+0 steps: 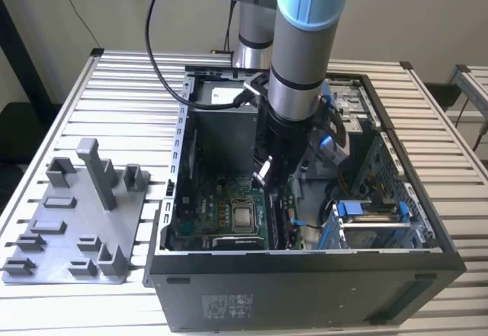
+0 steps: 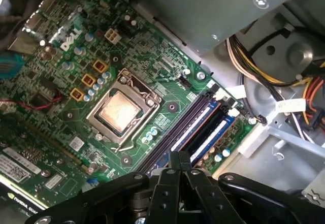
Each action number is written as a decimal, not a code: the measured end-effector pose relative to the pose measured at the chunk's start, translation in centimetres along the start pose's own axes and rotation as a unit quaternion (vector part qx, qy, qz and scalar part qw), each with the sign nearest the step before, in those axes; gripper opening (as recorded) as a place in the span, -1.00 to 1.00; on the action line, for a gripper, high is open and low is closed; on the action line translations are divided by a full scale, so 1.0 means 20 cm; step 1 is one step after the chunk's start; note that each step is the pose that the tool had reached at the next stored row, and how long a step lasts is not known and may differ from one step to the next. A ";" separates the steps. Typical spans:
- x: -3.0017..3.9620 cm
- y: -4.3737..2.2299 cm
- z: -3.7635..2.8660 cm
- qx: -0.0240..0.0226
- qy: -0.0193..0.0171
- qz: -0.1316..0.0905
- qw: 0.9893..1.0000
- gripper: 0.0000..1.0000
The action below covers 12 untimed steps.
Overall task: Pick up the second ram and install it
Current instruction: 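Press down the second ram until it locks into place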
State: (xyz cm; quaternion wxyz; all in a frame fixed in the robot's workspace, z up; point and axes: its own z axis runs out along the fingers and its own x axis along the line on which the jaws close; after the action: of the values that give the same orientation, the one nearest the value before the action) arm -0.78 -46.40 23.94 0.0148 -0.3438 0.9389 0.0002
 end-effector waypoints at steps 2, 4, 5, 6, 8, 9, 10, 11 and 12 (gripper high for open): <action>0.000 0.000 0.000 0.000 0.000 -0.018 1.000 -0.79; 0.000 0.000 0.000 0.000 -0.001 -0.036 0.999 -0.79; 0.000 0.000 0.000 0.000 -0.002 -0.045 0.999 -0.79; 0.000 0.000 0.000 0.000 -0.002 -0.053 0.999 -0.79; 0.000 0.000 0.000 0.001 -0.004 -0.072 0.997 -0.79; 0.000 0.000 0.000 0.001 -0.004 -0.081 0.997 -0.79; 0.000 0.000 0.000 0.001 -0.005 -0.090 0.996 -0.79; 0.000 0.000 0.000 0.001 -0.005 -0.099 0.995 -0.79; 0.000 0.000 0.000 0.000 -0.005 -0.108 0.994 -0.79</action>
State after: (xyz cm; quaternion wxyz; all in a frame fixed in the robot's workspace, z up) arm -0.79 -46.40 23.95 0.0195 -0.4428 0.8964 0.0000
